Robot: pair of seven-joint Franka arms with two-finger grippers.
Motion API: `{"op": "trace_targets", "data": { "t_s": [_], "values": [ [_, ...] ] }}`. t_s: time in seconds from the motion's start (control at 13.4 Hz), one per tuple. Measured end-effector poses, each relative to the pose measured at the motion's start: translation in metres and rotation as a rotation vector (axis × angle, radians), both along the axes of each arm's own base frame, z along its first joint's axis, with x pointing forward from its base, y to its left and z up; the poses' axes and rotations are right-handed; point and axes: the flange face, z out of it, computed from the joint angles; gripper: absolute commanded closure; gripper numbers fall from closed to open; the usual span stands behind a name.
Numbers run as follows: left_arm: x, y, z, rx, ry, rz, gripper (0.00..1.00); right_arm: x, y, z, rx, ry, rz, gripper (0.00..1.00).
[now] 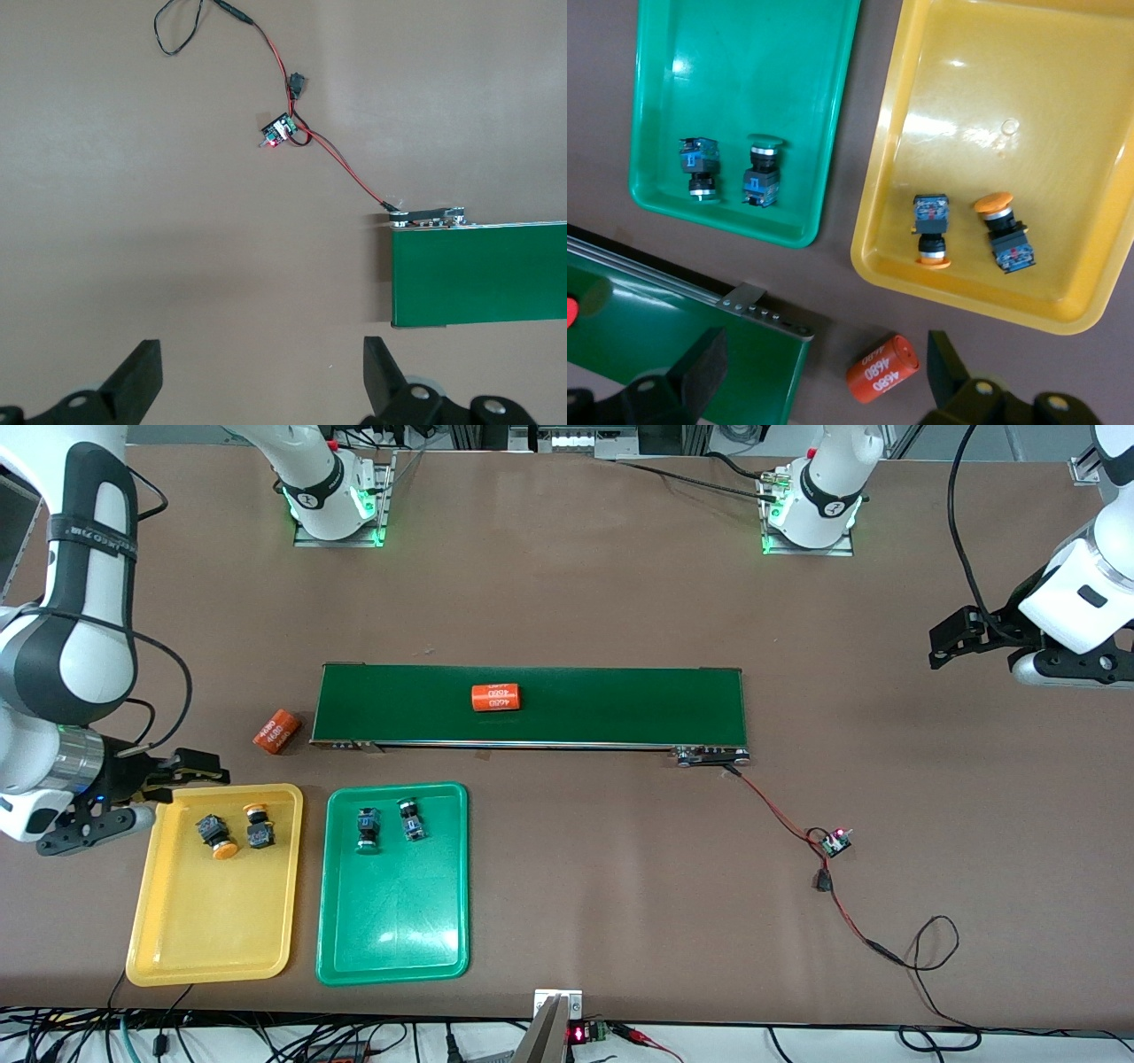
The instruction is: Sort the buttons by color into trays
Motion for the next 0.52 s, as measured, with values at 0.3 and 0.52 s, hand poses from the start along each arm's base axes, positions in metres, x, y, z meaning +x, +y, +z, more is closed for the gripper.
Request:
{"op": "trace_targets", "data": {
  "t_s": [0.3,0.52],
  "values": [
    [0.000,0.000,0.000,0.000,-0.001,0.000,0.00,-0.025,0.028,0.059,-0.083,0.056,-0.122,0.00],
    [0.000,0.000,0.001,0.000,-0.001,0.000,0.00,-0.057,0.053,0.107,-0.149,0.091,-0.200,0.00]
  ]
}}
